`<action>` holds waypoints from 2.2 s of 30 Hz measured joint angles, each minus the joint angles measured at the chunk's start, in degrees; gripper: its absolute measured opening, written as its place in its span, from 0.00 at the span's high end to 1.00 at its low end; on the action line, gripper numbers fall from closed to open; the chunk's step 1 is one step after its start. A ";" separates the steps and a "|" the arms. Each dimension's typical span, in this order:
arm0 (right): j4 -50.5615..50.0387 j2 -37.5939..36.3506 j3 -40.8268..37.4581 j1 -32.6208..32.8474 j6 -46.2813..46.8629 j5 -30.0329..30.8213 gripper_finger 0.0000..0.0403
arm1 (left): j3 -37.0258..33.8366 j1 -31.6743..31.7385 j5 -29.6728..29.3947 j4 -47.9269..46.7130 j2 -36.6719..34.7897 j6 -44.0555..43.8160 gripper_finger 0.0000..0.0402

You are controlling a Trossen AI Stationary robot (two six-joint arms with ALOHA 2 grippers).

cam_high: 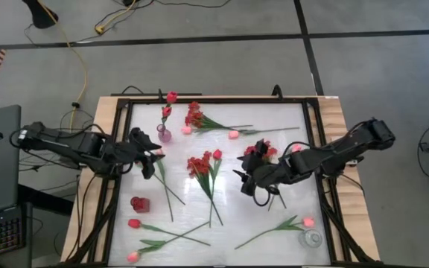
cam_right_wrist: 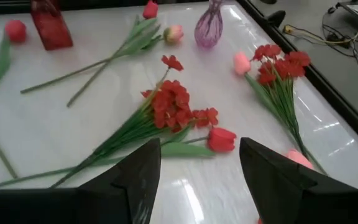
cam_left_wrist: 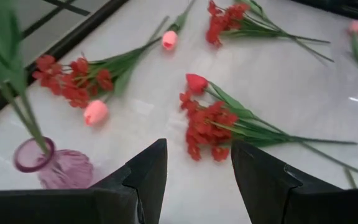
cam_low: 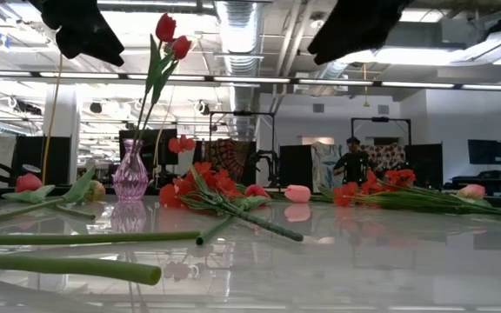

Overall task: Sort flowers into vase by color
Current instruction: Put the red tulip into the purple vase

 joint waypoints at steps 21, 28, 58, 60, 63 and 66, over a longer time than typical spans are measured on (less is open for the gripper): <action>9.05 1.63 -2.15 -0.90 -9.05 -3.66 0.39 | 0.00 -5.91 6.72 -1.09 13.26 -4.56 0.59; 8.99 1.63 -2.15 -0.71 -8.99 -3.69 0.39 | 0.00 -5.92 9.05 -1.02 16.54 1.02 0.59; 13.14 4.08 -2.15 -2.18 -7.68 -3.43 0.39 | 0.00 1.87 22.40 -6.50 17.28 10.66 0.59; 14.39 4.84 -2.11 -2.61 -8.64 -3.43 0.39 | 0.00 1.87 22.39 -7.38 17.28 10.48 0.59; 14.80 5.47 -2.15 -2.68 -9.44 -4.15 0.39 | 0.02 1.87 21.91 -8.00 17.46 10.85 0.59; 14.51 5.50 -2.15 -2.80 -9.49 -4.63 0.39 | 0.04 1.87 21.93 -8.53 18.78 11.05 0.59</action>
